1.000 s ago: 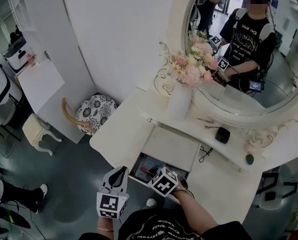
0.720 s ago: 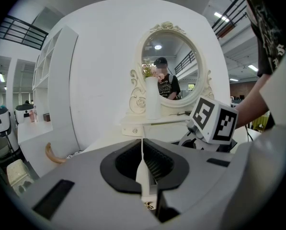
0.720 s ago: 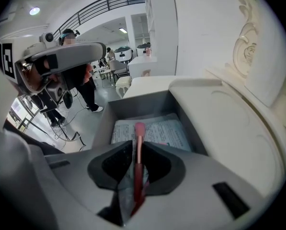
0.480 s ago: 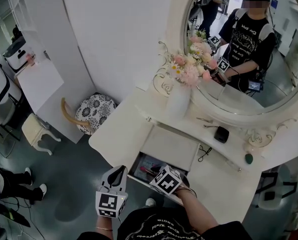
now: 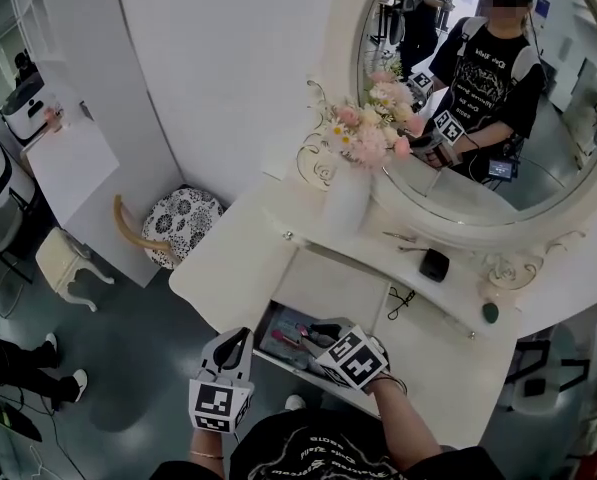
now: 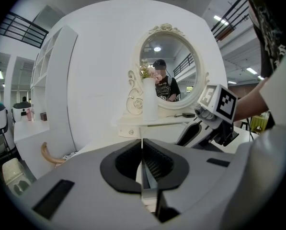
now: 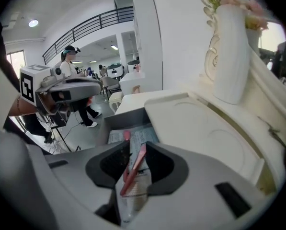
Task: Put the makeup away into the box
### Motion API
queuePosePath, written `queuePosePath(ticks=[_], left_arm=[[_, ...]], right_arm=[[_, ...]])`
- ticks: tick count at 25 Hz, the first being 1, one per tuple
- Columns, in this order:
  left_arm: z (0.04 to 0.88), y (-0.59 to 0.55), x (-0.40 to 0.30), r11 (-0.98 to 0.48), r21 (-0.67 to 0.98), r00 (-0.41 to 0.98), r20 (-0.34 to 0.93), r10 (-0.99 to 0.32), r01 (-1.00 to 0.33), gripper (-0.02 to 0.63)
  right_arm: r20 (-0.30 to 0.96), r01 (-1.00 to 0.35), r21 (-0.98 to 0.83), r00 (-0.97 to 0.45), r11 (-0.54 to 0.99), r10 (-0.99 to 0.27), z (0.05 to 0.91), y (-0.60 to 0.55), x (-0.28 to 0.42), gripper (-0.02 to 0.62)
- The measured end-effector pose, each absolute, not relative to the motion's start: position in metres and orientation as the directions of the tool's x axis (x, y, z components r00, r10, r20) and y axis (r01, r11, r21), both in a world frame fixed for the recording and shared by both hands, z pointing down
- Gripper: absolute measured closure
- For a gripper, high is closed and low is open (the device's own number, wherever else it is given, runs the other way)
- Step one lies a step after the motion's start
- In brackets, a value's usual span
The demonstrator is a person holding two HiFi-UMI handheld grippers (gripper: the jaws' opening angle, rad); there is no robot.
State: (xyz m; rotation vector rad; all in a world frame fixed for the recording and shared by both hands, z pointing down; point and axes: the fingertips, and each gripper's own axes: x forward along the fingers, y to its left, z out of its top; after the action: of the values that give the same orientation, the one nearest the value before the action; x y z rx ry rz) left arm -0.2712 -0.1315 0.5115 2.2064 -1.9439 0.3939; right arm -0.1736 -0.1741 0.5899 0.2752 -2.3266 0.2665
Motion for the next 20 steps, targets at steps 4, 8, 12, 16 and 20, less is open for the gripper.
queuePosePath(ticks=[4,8,12,16,20], left_arm=[[0.51,-0.133,-0.267,-0.139,-0.029,0.125,0.295,-0.947,-0.99,0.583],[0.512,-0.137,-0.256,-0.162,-0.014,0.151,0.287,-0.946,-0.987,0.583],[0.512,-0.14,-0.246,-0.19,-0.01,0.18,0.282,-0.942,-0.982,0.583],[0.51,-0.142,-0.241,-0.207,-0.01,0.196,0.278,-0.94,-0.978,0.583],[0.509,-0.145,-0.235,-0.224,-0.014,0.212,0.276,-0.938,-0.975,0.583]], right_arm=[[0.689,-0.317,-0.085,-0.704,0.945,-0.174,0.574,-0.18,-0.162,0.482],[0.661,-0.354,-0.066,-0.716,0.933,-0.225,0.563,-0.183,-0.148,0.482],[0.624,-0.412,-0.106,-0.736,0.905,-0.262,0.553,-0.185,-0.135,0.493],[0.59,-0.473,-0.069,-0.73,0.879,-0.346,0.541,-0.192,-0.121,0.508],[0.564,-0.528,-0.044,-0.714,0.848,-0.415,0.534,-0.198,-0.103,0.508]])
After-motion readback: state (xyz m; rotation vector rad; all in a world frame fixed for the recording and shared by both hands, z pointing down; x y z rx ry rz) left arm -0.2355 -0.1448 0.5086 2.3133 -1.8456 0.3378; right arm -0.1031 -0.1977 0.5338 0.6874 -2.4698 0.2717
